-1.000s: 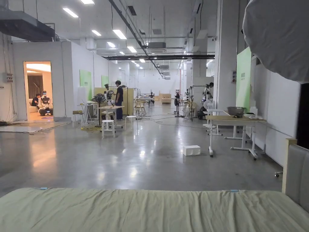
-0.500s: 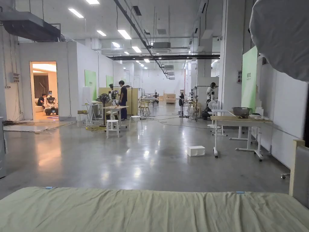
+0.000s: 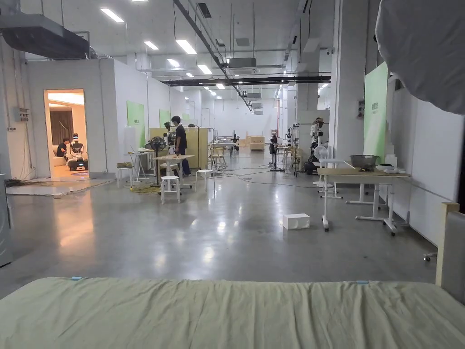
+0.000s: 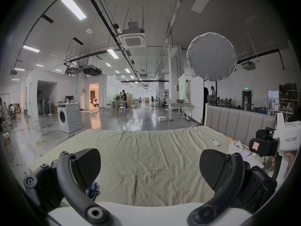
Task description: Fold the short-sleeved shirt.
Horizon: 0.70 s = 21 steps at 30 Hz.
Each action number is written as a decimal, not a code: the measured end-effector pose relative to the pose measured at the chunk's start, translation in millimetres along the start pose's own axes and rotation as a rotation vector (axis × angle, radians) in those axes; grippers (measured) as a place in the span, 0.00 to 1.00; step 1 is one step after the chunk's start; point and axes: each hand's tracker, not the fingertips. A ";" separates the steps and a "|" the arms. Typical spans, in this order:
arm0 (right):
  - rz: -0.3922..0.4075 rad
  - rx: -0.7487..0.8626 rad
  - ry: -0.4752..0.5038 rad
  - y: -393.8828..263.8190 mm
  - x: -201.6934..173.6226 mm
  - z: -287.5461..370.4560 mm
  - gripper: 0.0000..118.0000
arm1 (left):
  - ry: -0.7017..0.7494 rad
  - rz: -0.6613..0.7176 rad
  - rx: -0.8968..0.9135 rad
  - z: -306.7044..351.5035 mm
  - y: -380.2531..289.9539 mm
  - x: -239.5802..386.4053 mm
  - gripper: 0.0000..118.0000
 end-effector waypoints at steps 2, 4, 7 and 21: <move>0.008 0.000 0.001 0.3 -0.8 0.5 1.00 | -0.002 0.004 0.003 0.8 0.3 0.2 1.00; 0.010 0.002 -0.001 0.7 -1.7 1.8 1.00 | -0.004 0.005 0.003 1.2 -0.2 -1.2 1.00; -0.002 0.009 0.003 1.1 -2.1 3.1 1.00 | -0.001 0.005 -0.004 1.2 -0.2 -2.2 1.00; -0.019 -0.008 0.010 -0.9 -2.6 -0.2 1.00 | 0.008 0.012 -0.027 0.7 -2.4 -4.5 1.00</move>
